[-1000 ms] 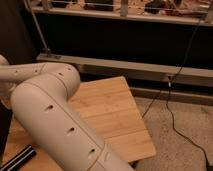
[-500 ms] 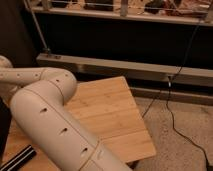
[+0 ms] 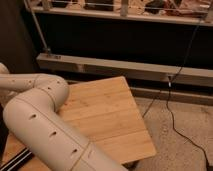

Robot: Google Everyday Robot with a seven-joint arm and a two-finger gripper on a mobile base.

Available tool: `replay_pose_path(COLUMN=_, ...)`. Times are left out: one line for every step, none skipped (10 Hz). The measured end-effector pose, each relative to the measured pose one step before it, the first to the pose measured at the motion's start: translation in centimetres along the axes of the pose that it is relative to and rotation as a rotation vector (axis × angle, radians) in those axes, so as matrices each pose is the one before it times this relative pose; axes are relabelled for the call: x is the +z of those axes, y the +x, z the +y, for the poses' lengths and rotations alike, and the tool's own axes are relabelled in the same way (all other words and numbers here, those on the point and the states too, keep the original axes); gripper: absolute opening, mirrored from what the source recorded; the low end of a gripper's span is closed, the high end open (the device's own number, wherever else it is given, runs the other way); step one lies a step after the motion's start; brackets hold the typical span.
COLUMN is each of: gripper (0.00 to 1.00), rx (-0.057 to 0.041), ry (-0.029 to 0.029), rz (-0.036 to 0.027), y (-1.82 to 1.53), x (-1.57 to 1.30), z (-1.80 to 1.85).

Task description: Place the white sponge in the ceramic bowl

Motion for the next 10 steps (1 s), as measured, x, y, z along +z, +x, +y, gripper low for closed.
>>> replay_pose_path(gripper=0.65, rx=-0.01085, ry=0.00993, rz=-0.00346, y=-0.100, x=0.434, z=-0.074)
replay_pose_path(gripper=0.65, rx=-0.01087, ry=0.00978, rz=-0.00680, y=-0.206, x=0.471, z=-0.169)
replay_pose_path(gripper=0.65, rx=-0.01025, ry=0.00961, rz=-0.00610, y=-0.199, x=0.464, z=-0.255)
replay_pose_path(gripper=0.65, rx=-0.01253, ry=0.00853, rz=-0.00539, y=-0.175, x=0.517, z=-0.231)
replay_pose_path(gripper=0.65, rx=-0.01213, ry=0.00280, rz=-0.00189, y=-0.084, x=0.459, z=-0.122)
replay_pose_path(gripper=0.65, rx=-0.01183, ry=-0.00010, rz=-0.00076, y=-0.043, x=0.333, z=-0.043)
replay_pose_path(gripper=0.65, rx=-0.02114, ry=-0.00228, rz=-0.00273, y=-0.095, x=0.456, z=0.018)
replay_pose_path(gripper=0.65, rx=-0.01175, ry=-0.00154, rz=-0.00231, y=-0.071, x=0.197, z=0.049)
replay_pose_path(gripper=0.65, rx=-0.01149, ry=0.00001, rz=-0.00107, y=-0.050, x=0.287, z=0.002)
replay_pose_path(gripper=0.65, rx=-0.00550, ry=-0.00055, rz=0.00030, y=-0.033, x=0.223, z=-0.029)
